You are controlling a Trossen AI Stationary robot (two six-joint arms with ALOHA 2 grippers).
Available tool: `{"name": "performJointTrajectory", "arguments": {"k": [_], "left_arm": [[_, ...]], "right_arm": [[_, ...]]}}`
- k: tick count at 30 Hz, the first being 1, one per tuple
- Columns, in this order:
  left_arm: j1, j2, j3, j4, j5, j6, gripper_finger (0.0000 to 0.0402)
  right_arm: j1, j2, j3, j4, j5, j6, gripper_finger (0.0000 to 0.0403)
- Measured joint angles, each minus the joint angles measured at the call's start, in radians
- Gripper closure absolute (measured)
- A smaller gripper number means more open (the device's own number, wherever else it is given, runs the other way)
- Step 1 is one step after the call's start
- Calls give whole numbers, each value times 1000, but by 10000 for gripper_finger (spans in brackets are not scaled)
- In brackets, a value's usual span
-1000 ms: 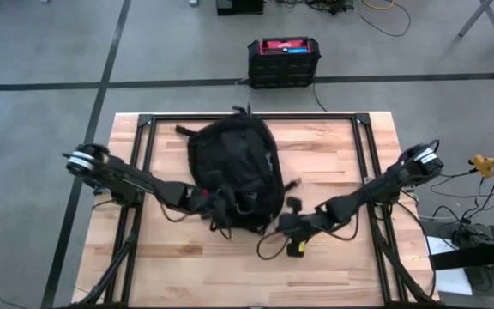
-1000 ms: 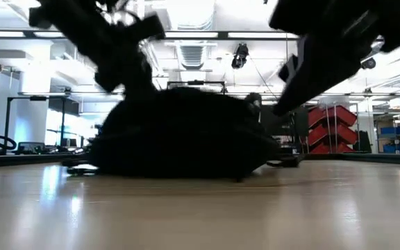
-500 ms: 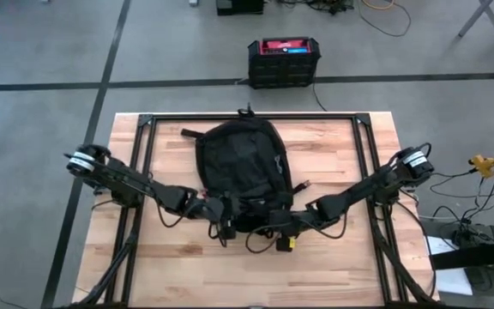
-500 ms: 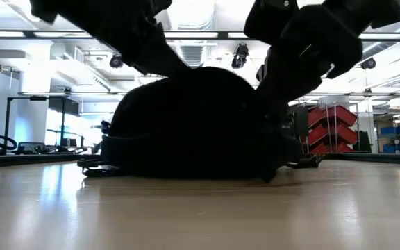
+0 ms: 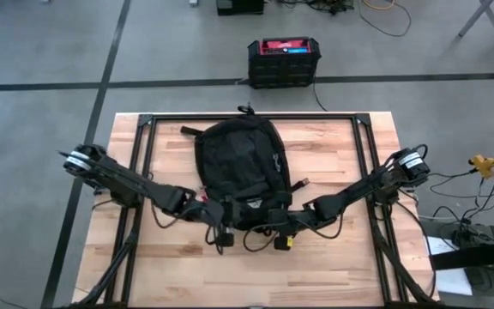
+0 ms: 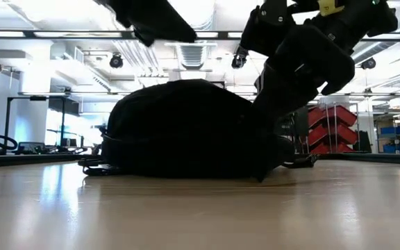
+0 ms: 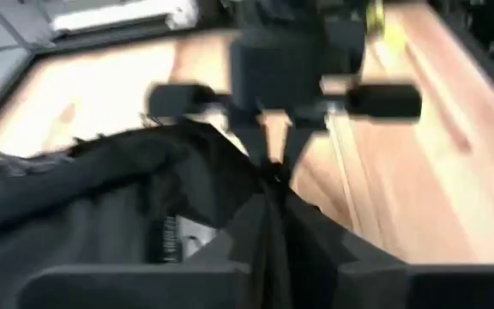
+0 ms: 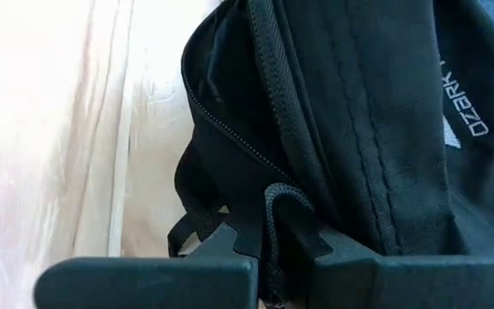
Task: Unpack backpack
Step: Open the black backpack
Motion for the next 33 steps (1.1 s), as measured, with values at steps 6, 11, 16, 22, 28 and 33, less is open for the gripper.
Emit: {"name": "performJointTrajectory", "arguments": {"k": [6, 11, 16, 22, 28, 33], "left_arm": [[0, 144, 23, 30, -13, 88, 260], [4, 210, 73, 32, -121, 96, 183], [5, 234, 117, 27, -200, 112, 134], [17, 266, 128, 13, -301, 128, 139], [31, 324, 127, -37, -321, 122, 266], [26, 331, 138, -44, -323, 94, 388]], "right_arm": [[0, -26, 0, -33, 0, -12, 403], [0, -33, 0, -59, 5, -10, 403], [-3, -34, 0, -59, 4, -10, 403], [-3, -34, 5, -61, 1, -10, 403], [0, -34, 5, -68, 2, -9, 403], [0, -54, 5, -113, 1, -5, 403]]}}
